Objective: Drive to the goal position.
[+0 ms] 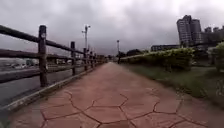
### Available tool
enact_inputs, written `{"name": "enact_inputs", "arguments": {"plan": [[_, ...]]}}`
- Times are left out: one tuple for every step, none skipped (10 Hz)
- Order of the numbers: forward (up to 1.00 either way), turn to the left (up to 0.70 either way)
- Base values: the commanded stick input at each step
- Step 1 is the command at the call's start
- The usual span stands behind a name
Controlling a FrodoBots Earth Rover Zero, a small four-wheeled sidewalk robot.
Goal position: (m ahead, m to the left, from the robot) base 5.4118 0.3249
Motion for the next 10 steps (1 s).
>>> {"name": "enact_inputs", "arguments": {"plan": [[1.00,0.00],[1.00,0.00],[1.00,0.06],[1.00,0.27],[1.00,0.23],[1.00,0.00],[1.00,0.00],[1.00,0.00],[1.00,0.00],[1.00,0.00]]}}
